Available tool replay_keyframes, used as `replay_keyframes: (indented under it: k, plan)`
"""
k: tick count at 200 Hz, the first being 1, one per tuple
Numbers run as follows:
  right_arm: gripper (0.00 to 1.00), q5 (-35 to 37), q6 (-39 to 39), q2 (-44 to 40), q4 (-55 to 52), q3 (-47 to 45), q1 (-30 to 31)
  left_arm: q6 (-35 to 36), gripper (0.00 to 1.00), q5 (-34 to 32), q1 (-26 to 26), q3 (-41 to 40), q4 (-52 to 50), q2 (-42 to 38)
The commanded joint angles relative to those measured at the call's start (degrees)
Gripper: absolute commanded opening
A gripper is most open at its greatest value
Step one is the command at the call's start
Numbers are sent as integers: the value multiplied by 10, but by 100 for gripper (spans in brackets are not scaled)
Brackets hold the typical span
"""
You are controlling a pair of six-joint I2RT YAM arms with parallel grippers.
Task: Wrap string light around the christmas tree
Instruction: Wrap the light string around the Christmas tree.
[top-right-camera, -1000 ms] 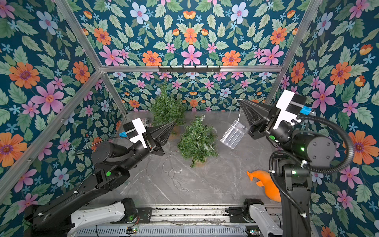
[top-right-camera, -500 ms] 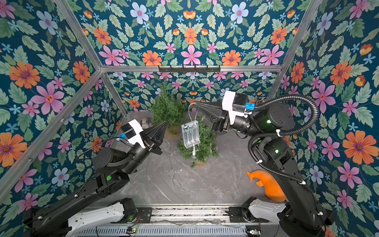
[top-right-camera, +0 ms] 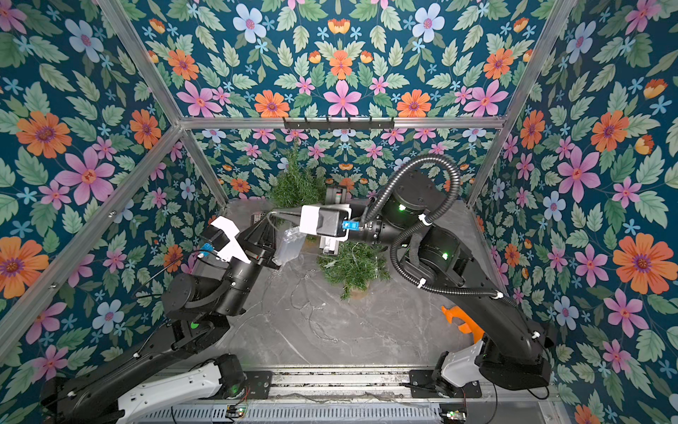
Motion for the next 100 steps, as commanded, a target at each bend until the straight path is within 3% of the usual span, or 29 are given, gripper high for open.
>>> replay_keyframes:
  k: [1, 42, 82, 100]
  plan:
    - [0, 26, -70, 23, -4, 26, 6, 22, 1, -36, 0, -8, 26, -6]
    - [0, 91, -153, 86, -2, 70, 6, 34, 1, -93, 0, -31, 73, -13]
    - [0, 155, -225, 164, -6, 114, 3, 66, 1, -216, 1, -58, 146, -5]
    - [0, 171, -248, 197, -19, 146, -5, 79, 1, -235, 1, -57, 148, 6]
